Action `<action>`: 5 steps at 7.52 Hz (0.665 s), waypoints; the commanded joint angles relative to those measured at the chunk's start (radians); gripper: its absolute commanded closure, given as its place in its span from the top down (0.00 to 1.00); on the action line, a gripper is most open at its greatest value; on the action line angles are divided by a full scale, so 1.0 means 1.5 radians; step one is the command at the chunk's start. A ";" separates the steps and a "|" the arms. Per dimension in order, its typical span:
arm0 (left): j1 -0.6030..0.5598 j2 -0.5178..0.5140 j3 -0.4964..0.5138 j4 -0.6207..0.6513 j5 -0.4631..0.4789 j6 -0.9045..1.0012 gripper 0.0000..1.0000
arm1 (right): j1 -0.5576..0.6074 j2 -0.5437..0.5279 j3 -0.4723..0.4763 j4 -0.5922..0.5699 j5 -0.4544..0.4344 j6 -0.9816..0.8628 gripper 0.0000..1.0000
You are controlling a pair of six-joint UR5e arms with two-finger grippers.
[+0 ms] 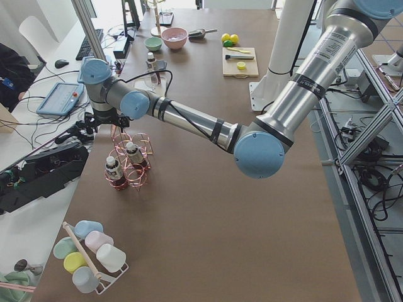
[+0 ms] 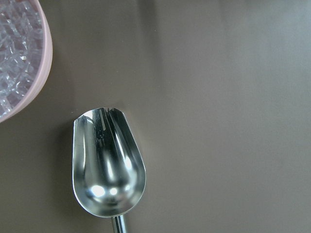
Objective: Take tea from basket to plate
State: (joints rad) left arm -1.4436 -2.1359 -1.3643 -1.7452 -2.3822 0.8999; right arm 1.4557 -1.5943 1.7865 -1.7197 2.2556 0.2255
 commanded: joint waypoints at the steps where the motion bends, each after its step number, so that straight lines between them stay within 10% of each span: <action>1: -0.021 0.043 -0.079 0.016 -0.001 -0.025 0.99 | 0.000 0.000 0.000 0.000 0.000 0.000 1.00; 5: -0.129 0.149 -0.326 0.232 0.000 -0.030 0.99 | 0.000 0.001 0.001 0.000 0.000 0.001 1.00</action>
State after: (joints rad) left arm -1.5461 -1.9584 -1.7385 -1.5239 -2.3810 0.8568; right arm 1.4558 -1.5927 1.7882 -1.7196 2.2550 0.2255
